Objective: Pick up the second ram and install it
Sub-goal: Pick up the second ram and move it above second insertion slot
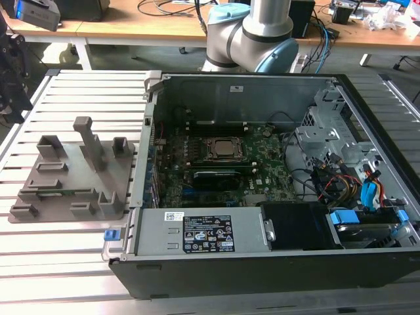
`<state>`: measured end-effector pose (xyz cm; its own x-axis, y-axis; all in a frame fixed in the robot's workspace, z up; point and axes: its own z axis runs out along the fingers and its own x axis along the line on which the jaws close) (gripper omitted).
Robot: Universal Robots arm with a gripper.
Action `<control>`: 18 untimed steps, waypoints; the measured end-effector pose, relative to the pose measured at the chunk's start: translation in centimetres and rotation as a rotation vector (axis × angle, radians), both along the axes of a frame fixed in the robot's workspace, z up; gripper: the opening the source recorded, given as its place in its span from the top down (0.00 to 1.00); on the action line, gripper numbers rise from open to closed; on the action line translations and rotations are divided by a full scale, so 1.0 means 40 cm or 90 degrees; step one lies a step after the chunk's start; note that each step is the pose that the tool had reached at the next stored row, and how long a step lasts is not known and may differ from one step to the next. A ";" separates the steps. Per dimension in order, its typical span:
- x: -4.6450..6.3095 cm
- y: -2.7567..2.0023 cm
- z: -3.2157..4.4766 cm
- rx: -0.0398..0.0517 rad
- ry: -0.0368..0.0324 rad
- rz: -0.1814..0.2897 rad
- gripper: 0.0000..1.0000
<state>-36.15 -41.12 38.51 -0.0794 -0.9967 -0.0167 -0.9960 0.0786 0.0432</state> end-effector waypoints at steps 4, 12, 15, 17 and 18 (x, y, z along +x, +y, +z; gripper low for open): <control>0.000 0.000 -0.021 0.0000 0.0000 0.000 0.64; 0.000 0.000 -0.042 0.0000 0.0000 0.000 0.64; 0.000 0.000 -0.052 0.0000 0.0000 0.000 0.64; 0.000 0.000 -0.056 0.0000 0.0000 0.000 0.64; 0.000 0.000 -0.058 0.0000 0.0000 0.000 0.64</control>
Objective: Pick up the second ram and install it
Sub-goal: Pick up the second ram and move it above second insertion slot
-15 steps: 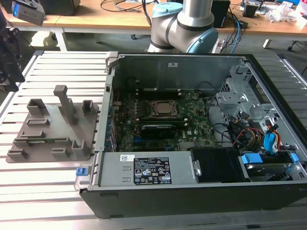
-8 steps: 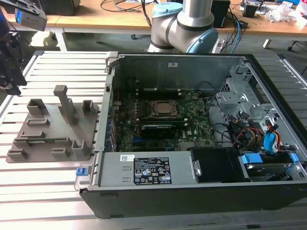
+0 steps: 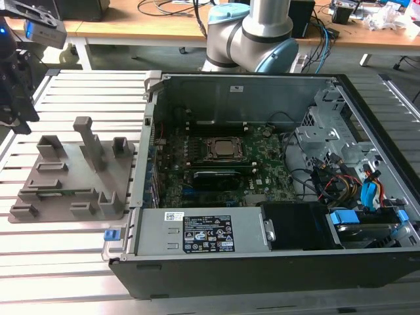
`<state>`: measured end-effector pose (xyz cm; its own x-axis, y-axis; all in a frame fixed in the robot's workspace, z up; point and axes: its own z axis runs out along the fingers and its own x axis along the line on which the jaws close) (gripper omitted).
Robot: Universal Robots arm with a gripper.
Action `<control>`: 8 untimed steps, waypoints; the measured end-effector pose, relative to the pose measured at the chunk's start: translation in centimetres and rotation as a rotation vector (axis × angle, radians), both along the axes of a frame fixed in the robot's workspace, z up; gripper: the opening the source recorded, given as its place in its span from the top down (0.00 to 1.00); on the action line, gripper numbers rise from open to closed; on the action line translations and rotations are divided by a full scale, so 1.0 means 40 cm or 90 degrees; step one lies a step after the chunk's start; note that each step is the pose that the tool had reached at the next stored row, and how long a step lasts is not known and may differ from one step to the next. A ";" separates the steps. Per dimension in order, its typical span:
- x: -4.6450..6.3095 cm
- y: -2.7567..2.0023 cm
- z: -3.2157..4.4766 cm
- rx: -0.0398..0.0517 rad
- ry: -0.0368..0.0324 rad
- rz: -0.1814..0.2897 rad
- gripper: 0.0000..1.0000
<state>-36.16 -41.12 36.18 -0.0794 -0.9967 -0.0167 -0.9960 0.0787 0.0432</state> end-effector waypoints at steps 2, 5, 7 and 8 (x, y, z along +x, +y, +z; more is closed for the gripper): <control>0.000 0.000 -0.004 0.0000 0.0000 0.000 0.64; 0.000 0.000 -0.009 0.0000 0.0000 0.000 0.64; 0.000 0.000 -0.013 0.0000 0.0000 0.000 0.64; 0.000 0.000 -0.016 0.0000 0.0000 0.000 0.64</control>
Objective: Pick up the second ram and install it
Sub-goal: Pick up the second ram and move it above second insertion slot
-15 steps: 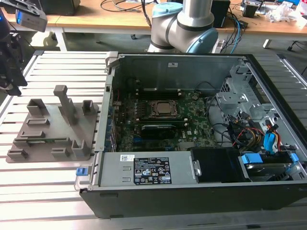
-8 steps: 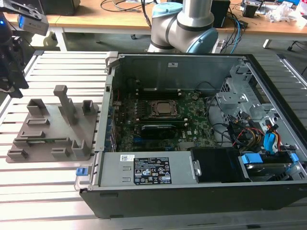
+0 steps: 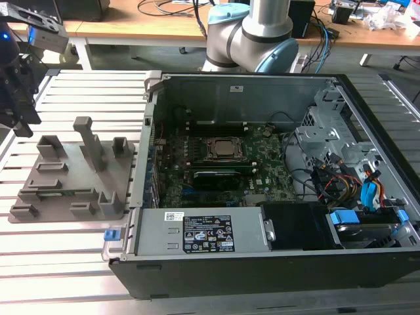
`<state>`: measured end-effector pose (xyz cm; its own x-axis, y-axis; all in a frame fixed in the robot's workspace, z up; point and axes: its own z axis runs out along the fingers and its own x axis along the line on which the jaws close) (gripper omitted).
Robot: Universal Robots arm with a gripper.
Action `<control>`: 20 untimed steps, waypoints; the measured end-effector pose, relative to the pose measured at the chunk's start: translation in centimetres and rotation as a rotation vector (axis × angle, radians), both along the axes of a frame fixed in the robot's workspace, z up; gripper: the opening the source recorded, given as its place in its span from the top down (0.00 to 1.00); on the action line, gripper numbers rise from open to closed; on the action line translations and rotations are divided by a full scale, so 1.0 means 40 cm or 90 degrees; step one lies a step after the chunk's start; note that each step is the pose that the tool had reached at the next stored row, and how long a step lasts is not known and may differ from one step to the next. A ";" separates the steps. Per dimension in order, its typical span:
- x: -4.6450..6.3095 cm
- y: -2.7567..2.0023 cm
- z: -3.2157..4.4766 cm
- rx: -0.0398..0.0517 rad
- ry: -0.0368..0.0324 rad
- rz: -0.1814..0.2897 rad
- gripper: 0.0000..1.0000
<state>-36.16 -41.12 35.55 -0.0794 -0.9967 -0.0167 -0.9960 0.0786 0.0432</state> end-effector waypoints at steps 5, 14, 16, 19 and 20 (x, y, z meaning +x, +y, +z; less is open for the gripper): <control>0.000 0.000 -0.018 0.0000 0.0000 0.000 0.64; 0.000 0.000 -0.047 0.0000 0.0000 0.000 0.64; 0.000 0.000 -0.050 0.0000 0.0000 0.000 0.64; 0.000 0.000 -0.074 0.0000 0.0000 0.000 0.64; 0.000 0.000 -0.077 0.0000 0.0000 0.000 0.64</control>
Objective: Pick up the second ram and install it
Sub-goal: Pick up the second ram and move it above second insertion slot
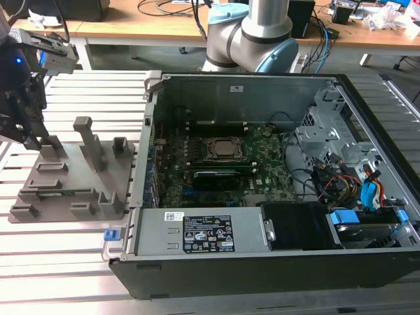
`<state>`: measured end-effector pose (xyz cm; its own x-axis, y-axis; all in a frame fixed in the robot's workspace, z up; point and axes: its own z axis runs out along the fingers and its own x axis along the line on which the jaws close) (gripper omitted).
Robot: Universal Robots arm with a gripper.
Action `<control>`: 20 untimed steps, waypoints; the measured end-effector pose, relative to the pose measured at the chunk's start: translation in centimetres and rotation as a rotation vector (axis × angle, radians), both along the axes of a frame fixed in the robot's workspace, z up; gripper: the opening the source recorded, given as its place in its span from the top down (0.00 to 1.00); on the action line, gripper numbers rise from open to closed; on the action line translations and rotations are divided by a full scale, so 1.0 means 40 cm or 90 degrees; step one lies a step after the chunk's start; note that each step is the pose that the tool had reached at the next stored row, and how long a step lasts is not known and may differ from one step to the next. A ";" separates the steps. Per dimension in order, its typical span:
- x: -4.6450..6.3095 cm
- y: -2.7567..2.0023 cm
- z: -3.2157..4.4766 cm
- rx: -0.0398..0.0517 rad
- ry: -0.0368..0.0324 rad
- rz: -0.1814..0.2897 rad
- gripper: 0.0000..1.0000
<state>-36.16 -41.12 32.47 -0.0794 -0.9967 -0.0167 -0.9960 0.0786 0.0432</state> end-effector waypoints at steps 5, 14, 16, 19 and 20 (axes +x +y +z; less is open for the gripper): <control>0.000 0.000 -0.015 0.0000 0.0000 0.000 0.64; 0.000 0.000 -0.051 0.0000 0.0000 0.000 0.64; 0.000 0.000 -0.057 0.0000 -0.0001 0.000 0.64; 0.000 0.000 -0.066 0.0000 0.0000 0.000 0.64; 0.000 0.000 -0.069 0.0000 0.0000 0.000 0.64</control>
<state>-36.15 -41.12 29.72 -0.0794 -0.9967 -0.0167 -0.9960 0.0786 0.0432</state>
